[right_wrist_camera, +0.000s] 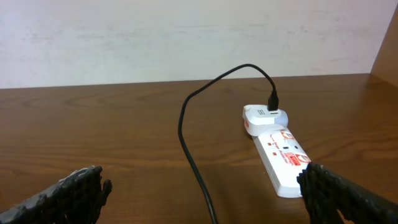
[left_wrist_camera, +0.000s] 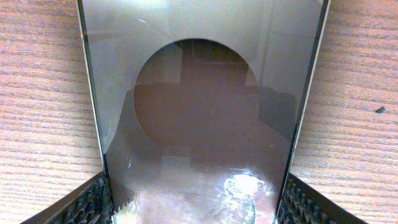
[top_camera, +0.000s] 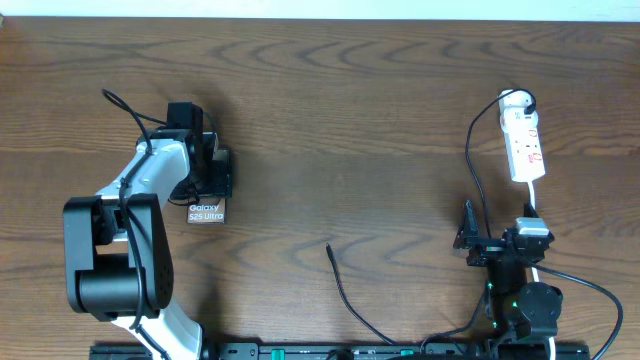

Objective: Plug charger to phone and switch on socket
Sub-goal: 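Close the left gripper on the phone box edges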

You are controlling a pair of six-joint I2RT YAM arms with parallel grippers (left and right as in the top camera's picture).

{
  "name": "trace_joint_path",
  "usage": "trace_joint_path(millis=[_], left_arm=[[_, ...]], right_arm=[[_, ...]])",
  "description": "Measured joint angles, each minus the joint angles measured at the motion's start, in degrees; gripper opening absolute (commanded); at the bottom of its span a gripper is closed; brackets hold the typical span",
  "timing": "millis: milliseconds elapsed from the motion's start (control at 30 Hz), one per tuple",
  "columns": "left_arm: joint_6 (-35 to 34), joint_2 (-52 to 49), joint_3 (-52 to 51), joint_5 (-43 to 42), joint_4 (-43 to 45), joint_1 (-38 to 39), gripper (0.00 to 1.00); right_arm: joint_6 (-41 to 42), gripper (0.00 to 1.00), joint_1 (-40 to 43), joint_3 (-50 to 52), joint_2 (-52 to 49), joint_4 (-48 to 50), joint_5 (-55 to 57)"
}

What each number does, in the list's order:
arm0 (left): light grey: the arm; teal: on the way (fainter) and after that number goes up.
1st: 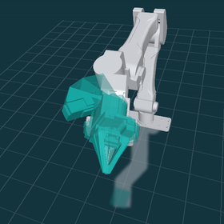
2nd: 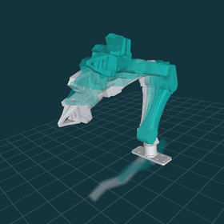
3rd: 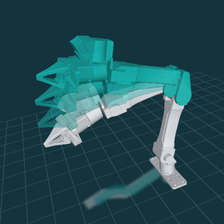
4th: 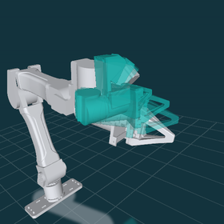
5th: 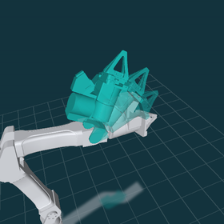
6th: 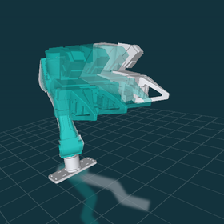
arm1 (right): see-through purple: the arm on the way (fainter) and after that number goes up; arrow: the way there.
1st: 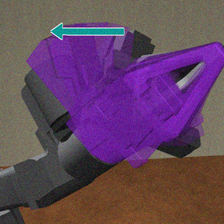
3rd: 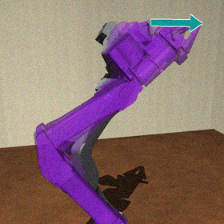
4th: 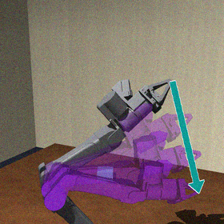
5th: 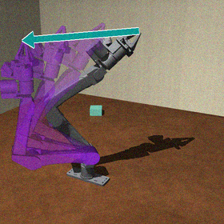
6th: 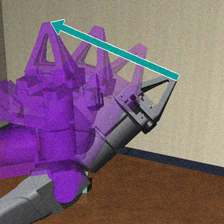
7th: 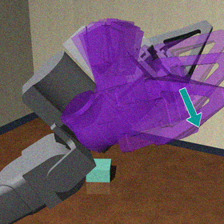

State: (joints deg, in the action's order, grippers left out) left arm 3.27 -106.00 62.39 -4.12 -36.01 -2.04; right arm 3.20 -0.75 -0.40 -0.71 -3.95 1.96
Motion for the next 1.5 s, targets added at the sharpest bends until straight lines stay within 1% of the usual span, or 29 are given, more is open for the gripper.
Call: trace_joint_path(millis=[200,433,633,700,800,967,1133,1233,1500], left_arm=[[0.0,0.0,0.0,0.0,0.0,-0.02,0.58],[0.0,0.0,0.0,0.0,0.0,-0.02,0.55],[0.0,0.0,0.0,0.0,0.0,-0.02,0.51],[0.0,0.0,0.0,0.0,0.0,-0.02,0.47],[0.0,0.0,0.0,0.0,0.0,-0.02,0.45],[0.0,0.0,0.0,0.0,0.0,0.0,0.37],[0.0,0.0,0.0,0.0,0.0,-0.02,0.32],[0.0,0.0,0.0,0.0,0.0,-0.02,0.25],[0.0,0.0,0.0,0.0,0.0,-0.02,0.24]], right_arm=[[0.0,0.99,0.0,0.0,0.0,0.0,0.02],[0.02,0.99,0.0,0.0,0.0,0.0,0.0],[0.0,0.99,0.0,0.0,0.0,0.0,0.02],[0.02,0.99,0.0,0.0,0.0,0.0,0.02],[0.0,0.99,0.0,0.0,0.0,0.0,0.0],[0.0,0.99,0.0,0.0,0.02,-0.02,0.02],[0.0,0.99,0.0,0.0,0.0,0.0,0.02],[0.0,0.99,0.0,0.0,0.0,0.0,0.02],[0.0,0.99,0.0,0.0,0.0,0.0,0.0]])
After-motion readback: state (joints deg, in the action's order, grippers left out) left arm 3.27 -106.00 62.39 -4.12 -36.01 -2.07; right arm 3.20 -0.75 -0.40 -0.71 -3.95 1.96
